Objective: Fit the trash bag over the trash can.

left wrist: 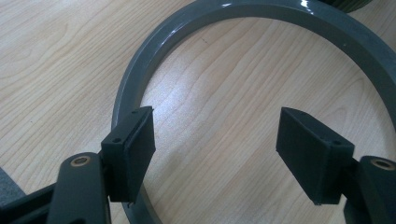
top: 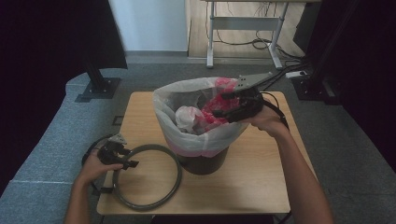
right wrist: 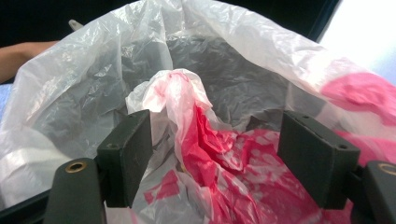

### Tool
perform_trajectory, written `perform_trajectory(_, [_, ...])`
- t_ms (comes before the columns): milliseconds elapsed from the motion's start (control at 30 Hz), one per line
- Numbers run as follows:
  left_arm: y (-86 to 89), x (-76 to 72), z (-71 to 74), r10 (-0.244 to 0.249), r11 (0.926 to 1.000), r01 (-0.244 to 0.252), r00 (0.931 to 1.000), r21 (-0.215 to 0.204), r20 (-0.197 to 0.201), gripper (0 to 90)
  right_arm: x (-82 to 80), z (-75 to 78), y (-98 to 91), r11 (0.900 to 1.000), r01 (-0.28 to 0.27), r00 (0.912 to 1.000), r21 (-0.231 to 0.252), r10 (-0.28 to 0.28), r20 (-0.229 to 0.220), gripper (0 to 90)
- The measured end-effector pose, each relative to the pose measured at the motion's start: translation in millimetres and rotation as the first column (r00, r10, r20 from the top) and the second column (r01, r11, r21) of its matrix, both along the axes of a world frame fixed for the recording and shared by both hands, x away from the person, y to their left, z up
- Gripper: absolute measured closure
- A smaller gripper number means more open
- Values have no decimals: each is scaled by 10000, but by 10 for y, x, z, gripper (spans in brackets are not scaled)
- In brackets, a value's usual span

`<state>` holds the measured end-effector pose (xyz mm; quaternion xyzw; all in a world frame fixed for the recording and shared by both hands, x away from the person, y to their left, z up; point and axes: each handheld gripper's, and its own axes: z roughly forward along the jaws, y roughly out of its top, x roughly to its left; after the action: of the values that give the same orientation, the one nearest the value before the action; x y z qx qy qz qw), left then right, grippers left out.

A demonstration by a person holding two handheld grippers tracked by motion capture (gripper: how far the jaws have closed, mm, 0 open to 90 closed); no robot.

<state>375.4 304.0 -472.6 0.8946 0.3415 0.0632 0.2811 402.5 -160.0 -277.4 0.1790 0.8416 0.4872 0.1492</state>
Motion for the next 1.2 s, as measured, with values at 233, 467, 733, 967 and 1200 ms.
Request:
perform_trajectory(233, [8,2,-7,64,10000,-64,10000,-56,40,280,-166,-63,-225,9973,186,9992,708,-210,346,256])
perform_trajectory(467, [6,20,-30,63,10000,-63,10000,-41,22,279,-284,-141,-392,9937,265,9985,1089,-316,454,255])
perform_trajectory(733, [-2,26,-45,53,10000,-53,10000,-21,23,272,-370,-304,-620,9860,509,9969,1586,-597,513,255])
perform_trajectory(967, [-27,26,-47,54,10000,-54,10000,32,58,268,-484,-431,-788,9792,648,9943,1921,-797,711,255])
perform_trajectory(1200, [-44,35,-50,36,10000,-36,9999,68,94,268,-577,-525,-934,9730,849,9914,2148,-1039,790,255])
